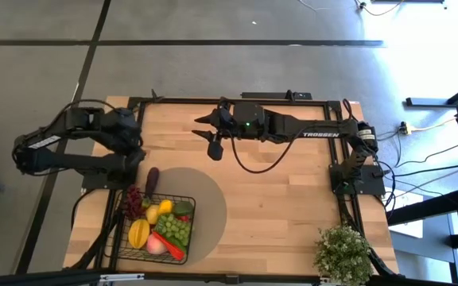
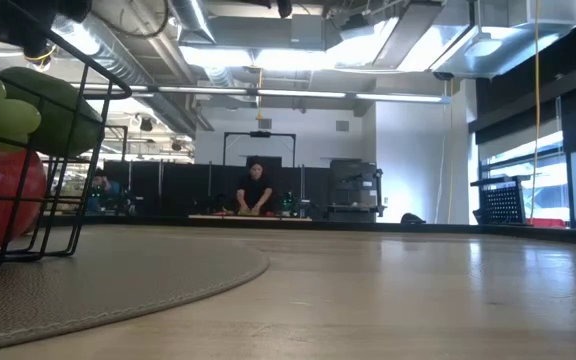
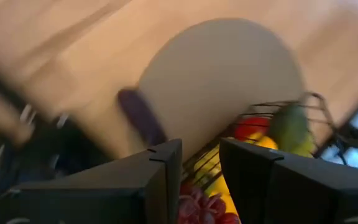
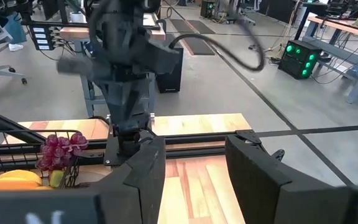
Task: Build produce basket
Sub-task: Put the purple eggplant into the wire basket
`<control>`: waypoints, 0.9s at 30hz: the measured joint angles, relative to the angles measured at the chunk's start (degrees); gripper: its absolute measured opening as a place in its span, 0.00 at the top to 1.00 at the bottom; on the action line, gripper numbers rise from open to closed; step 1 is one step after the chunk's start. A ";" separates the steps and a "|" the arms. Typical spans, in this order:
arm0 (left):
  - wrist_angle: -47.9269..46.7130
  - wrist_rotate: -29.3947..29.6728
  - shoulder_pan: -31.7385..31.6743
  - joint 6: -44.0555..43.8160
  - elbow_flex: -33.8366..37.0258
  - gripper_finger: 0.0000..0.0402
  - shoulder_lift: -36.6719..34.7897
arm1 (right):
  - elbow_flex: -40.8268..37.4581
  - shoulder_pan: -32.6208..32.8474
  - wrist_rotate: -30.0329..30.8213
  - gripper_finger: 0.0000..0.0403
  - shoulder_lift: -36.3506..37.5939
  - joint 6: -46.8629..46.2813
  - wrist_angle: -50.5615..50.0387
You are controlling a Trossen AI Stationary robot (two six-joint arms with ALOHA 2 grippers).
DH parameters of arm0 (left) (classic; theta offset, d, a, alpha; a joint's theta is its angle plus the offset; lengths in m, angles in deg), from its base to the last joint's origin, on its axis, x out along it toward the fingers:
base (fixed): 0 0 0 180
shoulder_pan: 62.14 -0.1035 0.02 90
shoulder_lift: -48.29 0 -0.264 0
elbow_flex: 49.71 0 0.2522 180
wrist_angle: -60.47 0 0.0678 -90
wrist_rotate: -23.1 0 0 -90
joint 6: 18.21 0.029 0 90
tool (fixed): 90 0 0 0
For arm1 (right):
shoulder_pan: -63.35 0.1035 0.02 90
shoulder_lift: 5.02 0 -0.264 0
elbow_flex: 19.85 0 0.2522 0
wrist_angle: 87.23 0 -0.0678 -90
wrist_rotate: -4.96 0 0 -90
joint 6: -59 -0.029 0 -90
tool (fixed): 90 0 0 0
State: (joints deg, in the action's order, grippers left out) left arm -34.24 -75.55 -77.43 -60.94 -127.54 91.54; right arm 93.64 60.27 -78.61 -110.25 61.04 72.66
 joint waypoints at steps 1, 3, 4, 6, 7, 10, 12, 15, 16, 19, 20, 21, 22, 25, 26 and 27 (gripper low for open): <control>-1.62 0.90 0.00 -2.92 0.00 0.76 0.56 | 0.00 -0.13 -0.02 0.60 0.00 0.00 0.01; -3.17 2.06 0.00 -7.55 0.00 0.76 1.45 | 0.00 -0.35 -0.02 0.60 0.00 0.00 -0.04; -3.26 2.37 0.00 -9.09 0.00 0.76 1.78 | 0.00 -0.49 -0.02 0.60 0.00 0.00 -0.26; -2.82 2.37 0.00 -11.03 0.00 0.76 2.30 | 0.03 -0.91 -0.04 0.60 0.00 0.01 -1.53; -2.80 2.37 0.00 -11.20 0.00 0.76 2.62 | 0.05 -1.19 -0.03 0.60 0.00 0.09 -2.71; -2.95 2.37 0.00 -12.48 0.00 0.77 3.49 | 0.07 -2.44 -0.66 0.60 0.00 -0.79 -6.82; -2.96 2.38 0.00 -14.66 0.29 0.77 3.83 | 0.07 -3.60 -2.92 0.60 0.00 -3.69 -9.17; -2.97 2.67 0.00 -16.27 1.54 0.77 4.02 | 0.07 -5.49 -7.36 0.60 0.00 -8.06 -14.24; -2.86 2.74 0.00 -17.20 2.43 0.77 4.01 | 0.07 -6.07 -8.52 0.60 0.00 -9.25 -16.05; -2.98 2.76 0.00 -20.15 6.13 0.77 3.99 | 0.07 -7.25 -10.22 0.60 0.00 -11.85 -20.19; -2.89 2.73 0.00 -20.97 7.60 0.77 4.00 | 0.07 -7.51 -10.32 0.60 0.00 -12.16 -21.42; -2.64 2.53 0.00 -21.69 9.10 0.77 4.02 | 0.07 -7.72 -10.44 0.60 0.00 -12.13 -22.23; -1.95 2.21 0.00 -22.21 10.56 0.77 4.01 | 0.07 -8.01 -10.51 0.60 0.00 -11.84 -22.81; 2.33 1.13 0.00 -22.91 14.33 0.77 4.04 | 0.07 -8.69 -10.67 0.60 0.00 -9.05 -22.92; 3.52 0.74 0.00 -22.95 15.36 0.77 4.04 | 0.07 -8.89 -10.66 0.60 0.00 -8.17 -22.92; 4.49 0.42 -0.01 -22.96 16.21 0.77 4.02 | 0.07 -9.04 -10.63 0.60 0.00 -7.78 -22.90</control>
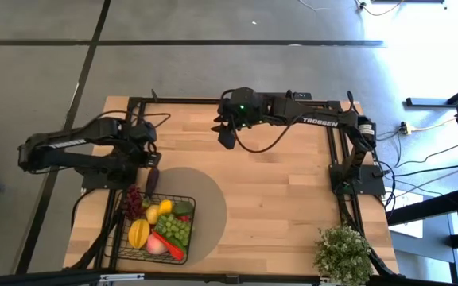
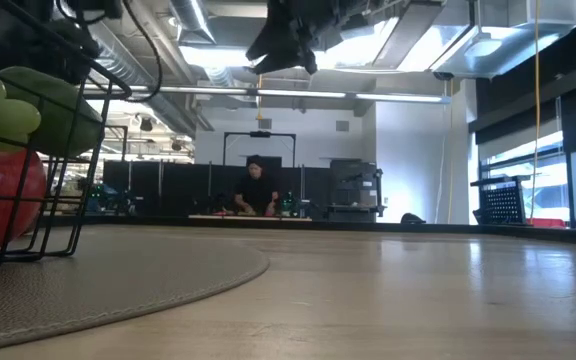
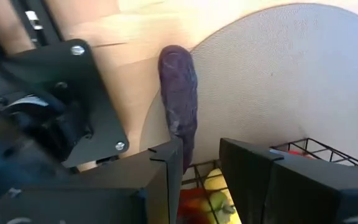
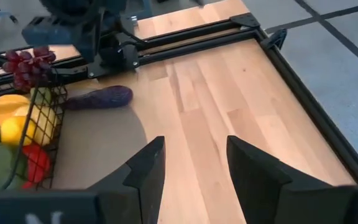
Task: Build produce basket
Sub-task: Put the purple eggplant into the wire basket
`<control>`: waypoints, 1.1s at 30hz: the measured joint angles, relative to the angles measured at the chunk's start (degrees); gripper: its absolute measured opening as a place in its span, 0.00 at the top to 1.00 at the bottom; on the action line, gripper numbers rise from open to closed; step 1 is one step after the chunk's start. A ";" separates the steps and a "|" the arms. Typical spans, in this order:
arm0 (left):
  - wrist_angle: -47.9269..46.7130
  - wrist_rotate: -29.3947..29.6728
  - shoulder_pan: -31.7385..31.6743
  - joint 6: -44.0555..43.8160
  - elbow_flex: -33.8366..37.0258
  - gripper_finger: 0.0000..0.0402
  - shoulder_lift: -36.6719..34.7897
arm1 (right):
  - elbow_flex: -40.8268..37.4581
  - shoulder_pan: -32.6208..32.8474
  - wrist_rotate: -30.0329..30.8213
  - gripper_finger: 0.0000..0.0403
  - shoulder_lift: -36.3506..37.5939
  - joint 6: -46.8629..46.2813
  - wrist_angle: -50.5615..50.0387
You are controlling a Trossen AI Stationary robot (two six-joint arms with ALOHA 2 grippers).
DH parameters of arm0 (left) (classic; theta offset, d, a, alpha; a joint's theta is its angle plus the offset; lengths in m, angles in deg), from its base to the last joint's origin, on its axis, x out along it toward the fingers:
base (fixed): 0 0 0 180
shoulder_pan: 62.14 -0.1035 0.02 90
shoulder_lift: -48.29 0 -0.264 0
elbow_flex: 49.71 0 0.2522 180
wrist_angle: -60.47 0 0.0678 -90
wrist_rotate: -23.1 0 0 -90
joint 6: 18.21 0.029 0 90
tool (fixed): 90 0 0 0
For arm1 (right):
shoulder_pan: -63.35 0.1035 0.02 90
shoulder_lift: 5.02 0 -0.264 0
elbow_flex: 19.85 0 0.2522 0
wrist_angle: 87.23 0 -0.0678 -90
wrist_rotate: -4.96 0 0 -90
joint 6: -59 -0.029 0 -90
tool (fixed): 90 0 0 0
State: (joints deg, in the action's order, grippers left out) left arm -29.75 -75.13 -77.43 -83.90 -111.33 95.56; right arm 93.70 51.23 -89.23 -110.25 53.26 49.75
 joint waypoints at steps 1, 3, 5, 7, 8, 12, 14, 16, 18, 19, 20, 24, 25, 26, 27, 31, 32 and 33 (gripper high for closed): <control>0.69 -0.20 0.01 -0.15 0.74 0.77 -0.01 | 0.00 -0.13 0.00 0.60 0.00 0.04 0.08; 0.88 -0.24 0.01 -1.13 1.79 0.77 0.01 | 0.00 -0.19 0.05 0.60 0.00 -0.05 0.22; 0.91 -0.20 0.01 -2.17 2.61 0.77 -0.01 | 0.00 -0.12 0.00 0.60 0.00 -0.02 0.21; 1.06 -0.08 0.01 -3.21 3.32 0.77 -0.03 | 0.00 -0.04 -0.02 0.60 0.00 0.05 0.22; 1.06 -0.07 0.01 -3.23 3.55 0.77 -0.03 | 0.00 -0.03 -0.03 0.60 0.00 -0.01 0.24; 1.31 0.50 0.01 -3.21 3.79 0.77 -0.03 | 0.00 -0.08 0.00 0.60 0.00 0.04 0.22; 2.31 0.71 -0.02 -3.21 3.79 0.77 -0.03 | 0.00 -0.10 0.03 0.60 0.00 -0.11 0.24; 3.87 0.67 0.01 -3.23 3.79 0.77 -0.03 | 0.00 -0.08 0.00 0.60 0.00 0.01 0.24; 5.24 0.61 -0.01 -3.23 3.79 0.77 -0.03 | 0.00 -0.08 0.00 0.60 0.00 0.02 0.24; 5.77 0.34 -0.02 -3.21 3.79 0.77 -0.03 | 0.00 -0.06 0.00 0.60 0.00 -0.06 0.24; 6.24 0.05 0.01 -3.21 3.78 0.77 -0.03 | 0.00 -0.04 0.00 0.60 0.00 -0.08 0.24; 6.65 -0.51 0.01 -3.21 3.79 0.77 -0.03 | 0.00 -0.06 0.00 0.60 0.00 -0.06 0.22; 6.63 -0.55 0.01 -3.21 3.79 0.77 -0.03 | 0.00 -0.07 0.03 0.60 0.00 -0.12 0.24; 6.63 -0.50 0.01 -3.21 3.79 0.77 -0.03 | 0.00 -0.08 0.03 0.60 0.00 -0.01 0.24; 6.65 -0.44 -0.01 -3.23 3.78 0.77 -0.03 | 0.00 -0.08 0.01 0.60 0.00 0.04 0.24; 6.68 -0.38 0.01 -5.49 3.77 0.77 -0.03 | 0.00 -0.06 0.00 0.60 0.00 -0.05 0.24; 6.71 -0.15 0.01 -7.77 3.79 0.77 -0.03 | 0.00 -0.06 0.00 0.60 0.00 0.04 0.22; 6.82 0.08 0.00 -10.55 3.78 0.76 -0.03 | 0.00 -0.06 0.00 0.60 0.00 0.04 0.24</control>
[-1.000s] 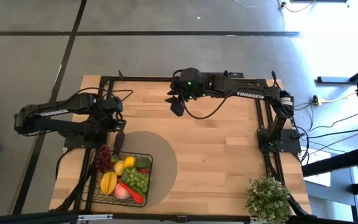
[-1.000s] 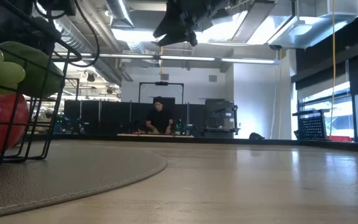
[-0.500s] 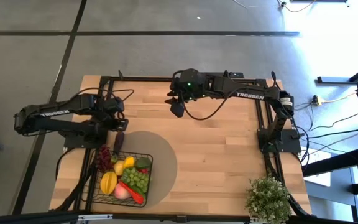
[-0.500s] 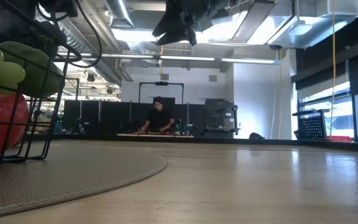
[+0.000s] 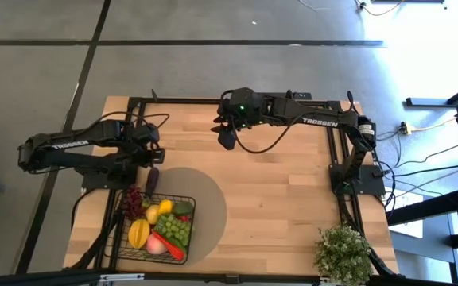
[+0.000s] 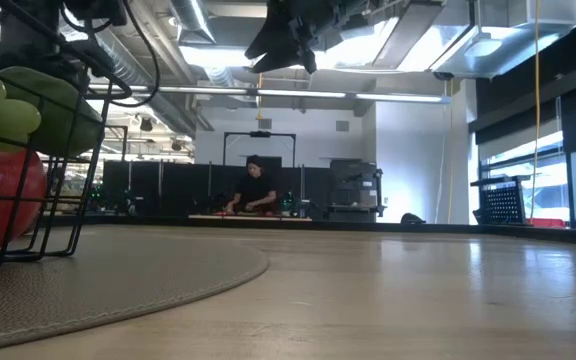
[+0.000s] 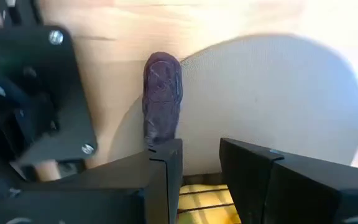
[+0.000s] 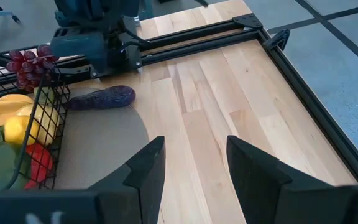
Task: Build produce basket
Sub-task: Put the purple eggplant into the wire basket
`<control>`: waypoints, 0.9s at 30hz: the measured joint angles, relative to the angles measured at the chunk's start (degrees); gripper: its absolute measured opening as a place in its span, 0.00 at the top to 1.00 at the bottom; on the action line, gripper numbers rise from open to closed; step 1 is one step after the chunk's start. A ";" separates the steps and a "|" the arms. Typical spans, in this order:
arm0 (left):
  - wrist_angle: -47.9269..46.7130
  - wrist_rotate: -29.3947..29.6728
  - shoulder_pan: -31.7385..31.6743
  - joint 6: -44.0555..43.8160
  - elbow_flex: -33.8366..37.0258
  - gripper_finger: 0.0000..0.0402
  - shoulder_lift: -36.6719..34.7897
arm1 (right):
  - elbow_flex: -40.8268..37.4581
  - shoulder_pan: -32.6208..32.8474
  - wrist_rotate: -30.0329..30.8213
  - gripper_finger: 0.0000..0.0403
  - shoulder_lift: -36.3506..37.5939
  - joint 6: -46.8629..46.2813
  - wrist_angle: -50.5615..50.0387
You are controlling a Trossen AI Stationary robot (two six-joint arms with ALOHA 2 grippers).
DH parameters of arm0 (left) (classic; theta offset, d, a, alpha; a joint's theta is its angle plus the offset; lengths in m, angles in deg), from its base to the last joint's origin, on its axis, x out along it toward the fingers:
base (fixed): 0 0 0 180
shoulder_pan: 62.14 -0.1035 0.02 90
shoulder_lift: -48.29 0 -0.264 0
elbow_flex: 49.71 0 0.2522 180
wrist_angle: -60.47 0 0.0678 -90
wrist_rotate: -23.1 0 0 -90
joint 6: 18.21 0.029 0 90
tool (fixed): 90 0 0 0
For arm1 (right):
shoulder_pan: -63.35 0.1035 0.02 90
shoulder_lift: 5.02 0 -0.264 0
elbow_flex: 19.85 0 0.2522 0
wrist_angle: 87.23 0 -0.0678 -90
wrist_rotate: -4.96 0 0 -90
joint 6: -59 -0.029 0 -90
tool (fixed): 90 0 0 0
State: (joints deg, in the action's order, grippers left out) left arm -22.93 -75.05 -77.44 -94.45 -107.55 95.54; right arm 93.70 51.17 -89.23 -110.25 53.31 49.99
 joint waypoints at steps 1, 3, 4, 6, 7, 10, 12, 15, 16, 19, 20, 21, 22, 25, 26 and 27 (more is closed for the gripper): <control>0.18 0.23 -0.01 -2.66 0.01 0.76 0.00 | 0.00 0.00 0.02 0.60 0.00 -0.05 0.00; 0.53 1.10 0.01 -5.15 0.00 0.74 0.03 | 0.00 -0.02 0.02 0.60 0.00 -0.13 0.00; 0.93 1.63 0.01 -5.27 -0.01 0.73 0.29 | 0.00 -0.02 0.02 0.60 0.00 -0.01 0.00; 2.76 2.69 0.00 -4.16 -0.01 0.70 1.11 | 0.00 -0.02 0.02 0.60 0.00 -0.04 0.00; 3.74 3.07 -0.01 -3.20 0.00 0.68 1.29 | 0.00 -0.02 0.02 0.60 0.00 -0.15 0.00; 4.79 4.49 0.01 -1.73 0.00 0.62 1.09 | 0.00 -0.02 0.02 0.60 0.00 0.00 0.00; 6.41 5.92 0.00 0.56 -0.01 0.58 1.59 | -0.02 -0.02 0.02 0.60 0.00 -0.11 0.00; 9.33 6.28 -0.01 6.34 0.01 0.52 3.42 | -0.02 -0.02 0.02 0.60 0.00 0.00 0.00; 9.79 6.22 0.01 9.00 -0.01 0.51 3.80 | -0.02 -0.02 0.02 0.60 0.00 -0.02 -0.01; 9.10 6.11 0.39 14.53 0.05 0.48 5.92 | -0.02 -0.02 0.02 0.60 0.00 -0.06 0.00; 9.60 6.09 0.63 15.30 0.38 0.48 6.81 | -0.02 -0.02 0.02 0.60 0.00 0.02 0.00; 9.56 6.06 0.84 15.26 0.73 0.48 7.63 | -0.02 -0.02 0.02 0.60 0.00 0.00 0.00; 9.37 6.06 0.92 14.52 1.13 0.48 8.47 | -0.02 -0.02 0.02 0.60 0.00 -0.07 0.02; 9.84 6.09 0.84 12.00 2.78 0.48 10.80 | -0.04 -0.02 0.02 0.60 0.00 0.00 0.00; 10.11 6.04 0.84 11.99 3.36 0.48 11.68 | -0.04 -0.02 0.02 0.60 0.00 0.00 0.02; 10.79 5.90 0.84 12.02 4.01 0.48 12.68 | -0.04 -0.02 0.02 0.60 0.00 -0.05 0.02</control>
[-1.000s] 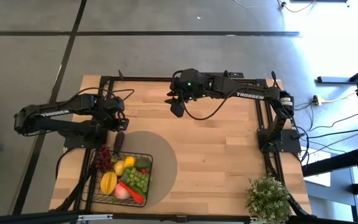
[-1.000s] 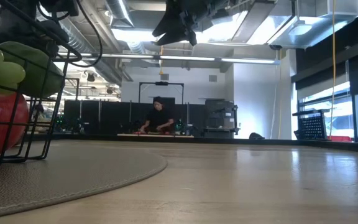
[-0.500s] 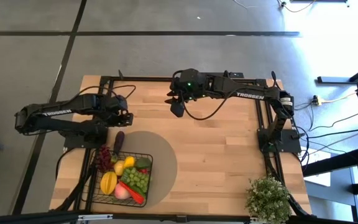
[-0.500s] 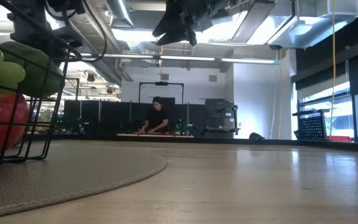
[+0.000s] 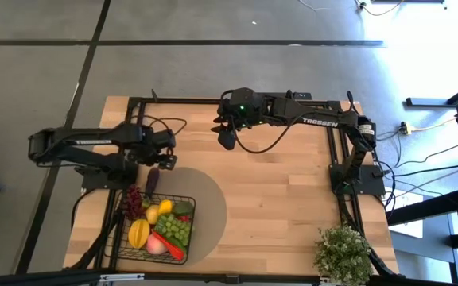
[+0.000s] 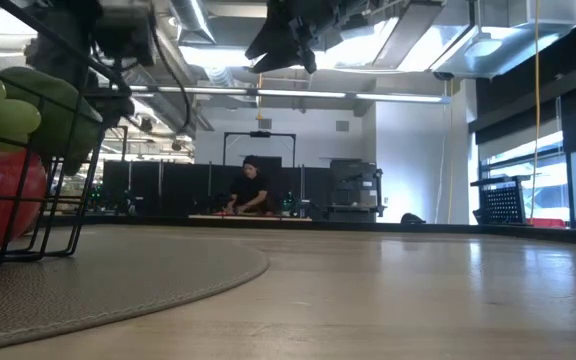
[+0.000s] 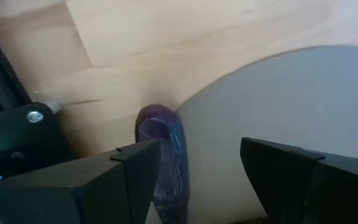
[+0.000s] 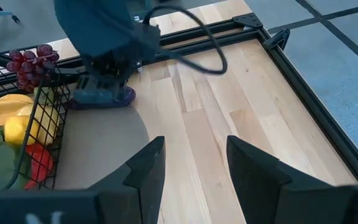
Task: Build produce basket
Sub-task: Put the purple eggplant into the wire basket
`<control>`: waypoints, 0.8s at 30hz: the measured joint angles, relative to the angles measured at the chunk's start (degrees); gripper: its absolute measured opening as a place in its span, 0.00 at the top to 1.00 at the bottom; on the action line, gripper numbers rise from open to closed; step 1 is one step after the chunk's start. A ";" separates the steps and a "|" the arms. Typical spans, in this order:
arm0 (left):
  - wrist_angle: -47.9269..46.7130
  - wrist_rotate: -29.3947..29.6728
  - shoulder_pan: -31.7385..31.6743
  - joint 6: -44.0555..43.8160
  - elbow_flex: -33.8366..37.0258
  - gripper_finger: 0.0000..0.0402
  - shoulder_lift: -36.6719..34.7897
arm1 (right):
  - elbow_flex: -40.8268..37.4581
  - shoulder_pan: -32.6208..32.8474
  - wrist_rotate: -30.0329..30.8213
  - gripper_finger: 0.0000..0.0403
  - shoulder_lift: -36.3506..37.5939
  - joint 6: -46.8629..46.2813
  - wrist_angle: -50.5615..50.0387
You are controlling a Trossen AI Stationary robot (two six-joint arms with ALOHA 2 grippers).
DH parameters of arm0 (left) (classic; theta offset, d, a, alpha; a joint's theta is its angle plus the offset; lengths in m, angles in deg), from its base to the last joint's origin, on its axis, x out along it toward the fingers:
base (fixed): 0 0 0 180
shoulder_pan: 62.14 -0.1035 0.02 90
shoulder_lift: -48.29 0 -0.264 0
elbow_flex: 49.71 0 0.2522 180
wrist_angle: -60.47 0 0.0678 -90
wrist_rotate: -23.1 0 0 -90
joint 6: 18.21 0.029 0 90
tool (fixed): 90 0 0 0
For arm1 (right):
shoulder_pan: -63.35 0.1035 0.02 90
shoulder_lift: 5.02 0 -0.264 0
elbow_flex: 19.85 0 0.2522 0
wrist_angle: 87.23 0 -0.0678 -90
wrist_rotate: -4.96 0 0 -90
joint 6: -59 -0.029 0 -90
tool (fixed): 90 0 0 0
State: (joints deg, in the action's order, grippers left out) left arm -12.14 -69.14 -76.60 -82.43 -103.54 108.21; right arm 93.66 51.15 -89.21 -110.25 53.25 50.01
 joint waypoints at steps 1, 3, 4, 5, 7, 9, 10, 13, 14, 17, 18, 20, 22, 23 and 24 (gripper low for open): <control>0.56 -0.13 0.02 0.00 0.67 0.48 0.79 | 0.00 0.00 0.00 0.60 0.00 -0.08 -0.01; 0.87 -0.16 0.02 -0.04 1.49 0.47 2.16 | 0.00 0.00 0.01 0.60 0.00 0.04 0.00; 1.38 -0.14 0.00 -0.04 1.91 0.47 2.98 | 0.00 0.00 0.01 0.60 0.00 0.05 0.03; 1.48 -0.19 0.00 -0.02 2.20 0.47 3.54 | 0.00 0.00 0.00 0.60 0.00 0.00 0.04; 1.24 -0.23 0.02 -0.04 2.29 0.47 4.92 | 0.00 0.00 0.02 0.60 0.00 -0.08 0.05; 1.30 -0.21 0.00 0.25 2.31 0.47 6.12 | 0.00 0.00 0.01 0.60 0.00 0.05 0.20; 1.19 -0.19 0.02 0.28 2.31 0.47 6.53 | 0.00 0.00 0.02 0.60 0.00 0.02 0.33; 0.83 -0.19 0.02 0.31 2.46 0.47 8.10 | 0.00 0.00 0.02 0.60 0.00 0.03 0.52; 0.76 -0.19 0.02 0.29 2.53 0.47 8.69 | 0.00 0.00 0.02 0.60 0.00 0.05 0.52; 0.97 -0.20 0.02 0.29 3.24 0.47 10.26 | 0.00 0.00 0.02 0.60 0.00 -0.08 0.61; 1.23 -0.20 0.02 0.27 3.54 0.47 10.71 | 0.00 0.00 0.02 0.60 0.00 0.01 0.65; 2.19 -0.62 0.02 0.27 4.11 0.47 11.50 | 0.00 0.00 0.02 0.60 0.00 0.04 0.90; 3.37 -1.66 0.02 0.28 4.58 0.47 12.00 | 0.00 0.00 0.02 0.60 0.00 -0.08 0.96; 3.58 -1.85 0.02 0.26 4.84 0.47 12.24 | 0.00 0.00 0.02 0.60 0.00 -0.01 0.97; 3.58 -1.81 0.02 0.24 4.97 0.47 12.18 | 0.00 0.00 0.02 0.60 0.00 0.05 0.94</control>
State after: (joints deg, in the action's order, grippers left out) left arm -8.56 -70.95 -76.58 -82.19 -98.56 120.39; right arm 93.66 51.15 -89.19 -110.25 53.31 50.95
